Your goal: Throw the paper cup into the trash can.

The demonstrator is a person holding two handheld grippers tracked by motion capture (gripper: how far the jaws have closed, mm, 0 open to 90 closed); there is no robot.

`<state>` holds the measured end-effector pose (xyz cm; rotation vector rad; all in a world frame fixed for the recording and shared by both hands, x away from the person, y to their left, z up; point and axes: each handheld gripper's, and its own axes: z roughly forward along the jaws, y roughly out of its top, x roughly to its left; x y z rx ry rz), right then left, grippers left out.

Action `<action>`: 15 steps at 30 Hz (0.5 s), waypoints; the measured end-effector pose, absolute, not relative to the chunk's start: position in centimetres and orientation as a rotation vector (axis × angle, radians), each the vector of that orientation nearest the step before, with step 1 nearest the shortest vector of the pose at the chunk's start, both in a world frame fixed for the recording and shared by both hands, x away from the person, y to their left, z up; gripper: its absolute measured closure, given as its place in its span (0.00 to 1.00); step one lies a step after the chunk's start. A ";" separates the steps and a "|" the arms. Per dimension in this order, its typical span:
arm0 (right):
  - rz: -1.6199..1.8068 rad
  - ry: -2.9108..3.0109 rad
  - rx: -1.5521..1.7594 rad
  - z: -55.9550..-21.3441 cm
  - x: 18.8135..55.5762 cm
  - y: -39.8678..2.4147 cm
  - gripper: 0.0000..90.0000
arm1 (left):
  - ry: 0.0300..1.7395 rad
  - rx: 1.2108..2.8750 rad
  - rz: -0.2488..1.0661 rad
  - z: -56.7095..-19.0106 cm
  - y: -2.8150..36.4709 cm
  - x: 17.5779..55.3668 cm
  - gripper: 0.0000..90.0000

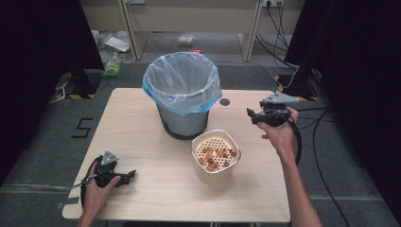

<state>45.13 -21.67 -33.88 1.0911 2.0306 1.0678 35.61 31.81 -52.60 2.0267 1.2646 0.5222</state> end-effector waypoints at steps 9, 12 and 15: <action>1.071 2.046 1.173 -38.8 42.9 -23.4 0.46 | 1.265 2.026 0.522 -52.6 31.8 35.6 0.00; 1.061 2.044 1.211 -40.7 42.1 -24.0 0.45 | 1.266 2.026 0.522 -52.6 31.8 35.6 0.00; 1.048 2.043 1.229 -42.3 41.4 -24.2 0.45 | 1.265 2.027 0.522 -52.6 31.8 35.6 0.00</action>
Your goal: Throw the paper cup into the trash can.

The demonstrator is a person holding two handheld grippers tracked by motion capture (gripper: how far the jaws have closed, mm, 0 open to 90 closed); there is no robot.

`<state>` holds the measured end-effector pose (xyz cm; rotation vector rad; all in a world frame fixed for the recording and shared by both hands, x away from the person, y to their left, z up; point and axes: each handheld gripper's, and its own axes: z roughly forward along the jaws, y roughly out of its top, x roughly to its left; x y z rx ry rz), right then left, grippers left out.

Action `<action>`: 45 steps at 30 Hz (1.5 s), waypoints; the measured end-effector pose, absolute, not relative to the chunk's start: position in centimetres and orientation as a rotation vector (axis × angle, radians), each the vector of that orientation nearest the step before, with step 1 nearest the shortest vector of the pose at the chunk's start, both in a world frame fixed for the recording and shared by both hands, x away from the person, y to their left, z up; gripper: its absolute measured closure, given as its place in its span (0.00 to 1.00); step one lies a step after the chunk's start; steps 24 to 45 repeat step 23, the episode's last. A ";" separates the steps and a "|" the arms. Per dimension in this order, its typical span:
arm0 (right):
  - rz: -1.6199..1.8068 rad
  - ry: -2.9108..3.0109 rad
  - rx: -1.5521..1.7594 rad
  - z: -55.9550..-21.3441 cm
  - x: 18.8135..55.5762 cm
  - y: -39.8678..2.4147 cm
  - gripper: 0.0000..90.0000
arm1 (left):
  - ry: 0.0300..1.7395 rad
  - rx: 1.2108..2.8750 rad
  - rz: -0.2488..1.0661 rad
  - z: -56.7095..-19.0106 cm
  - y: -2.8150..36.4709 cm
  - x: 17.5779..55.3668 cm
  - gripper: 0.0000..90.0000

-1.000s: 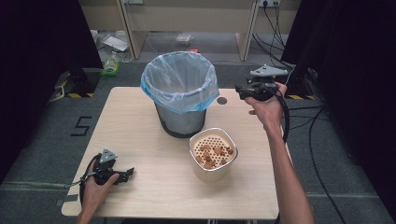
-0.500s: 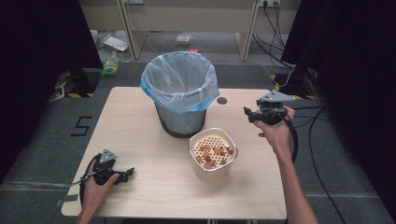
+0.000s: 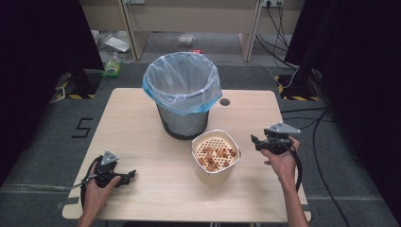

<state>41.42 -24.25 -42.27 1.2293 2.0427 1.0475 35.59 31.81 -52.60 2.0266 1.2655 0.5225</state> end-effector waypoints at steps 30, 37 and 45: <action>0.873 2.199 1.384 -49.7 39.3 -25.7 0.37 | 1.265 2.026 0.520 -52.6 31.8 35.6 0.00; 0.873 2.199 1.384 -49.7 39.3 -25.7 0.37 | 1.265 2.026 0.520 -52.6 31.8 35.6 0.00; 0.873 2.199 1.384 -49.7 39.3 -25.7 0.37 | 1.265 2.026 0.520 -52.6 31.8 35.6 0.00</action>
